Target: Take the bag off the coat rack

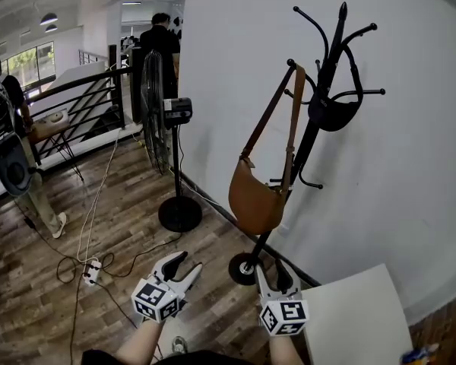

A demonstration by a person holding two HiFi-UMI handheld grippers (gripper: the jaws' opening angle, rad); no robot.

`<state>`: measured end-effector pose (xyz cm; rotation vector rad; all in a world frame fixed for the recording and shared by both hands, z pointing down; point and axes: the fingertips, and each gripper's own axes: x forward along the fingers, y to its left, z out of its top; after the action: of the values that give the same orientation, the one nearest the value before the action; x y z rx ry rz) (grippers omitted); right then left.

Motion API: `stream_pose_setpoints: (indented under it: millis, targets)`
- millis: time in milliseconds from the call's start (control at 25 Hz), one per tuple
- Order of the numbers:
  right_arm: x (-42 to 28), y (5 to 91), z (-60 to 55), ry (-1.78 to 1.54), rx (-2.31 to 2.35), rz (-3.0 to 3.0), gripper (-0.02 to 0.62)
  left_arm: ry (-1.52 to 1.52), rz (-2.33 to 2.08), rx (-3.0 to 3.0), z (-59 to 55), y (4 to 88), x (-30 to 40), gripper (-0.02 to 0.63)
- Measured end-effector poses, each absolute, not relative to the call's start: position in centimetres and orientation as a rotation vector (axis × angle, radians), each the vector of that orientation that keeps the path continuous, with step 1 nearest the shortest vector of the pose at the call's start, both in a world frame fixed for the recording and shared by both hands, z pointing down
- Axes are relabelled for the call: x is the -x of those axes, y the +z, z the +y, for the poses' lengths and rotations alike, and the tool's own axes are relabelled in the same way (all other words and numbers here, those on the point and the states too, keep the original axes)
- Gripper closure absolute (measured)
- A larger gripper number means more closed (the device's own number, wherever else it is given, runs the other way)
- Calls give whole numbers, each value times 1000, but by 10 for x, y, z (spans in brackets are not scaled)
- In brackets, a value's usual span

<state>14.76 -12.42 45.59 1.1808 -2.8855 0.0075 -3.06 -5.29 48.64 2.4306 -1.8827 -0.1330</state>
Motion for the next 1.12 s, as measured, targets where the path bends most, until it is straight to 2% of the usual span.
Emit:
stream_pose_setpoints:
  millis: [480, 1120]
  targets:
    - [-86, 456, -151, 61, -1435, -2838, 399, -90, -1760, -2512, -91, 490, 117, 408]
    - [-93, 424, -219, 12, -1648, -2767, 404, -167, -1705, -2497, -167, 492, 149, 408]
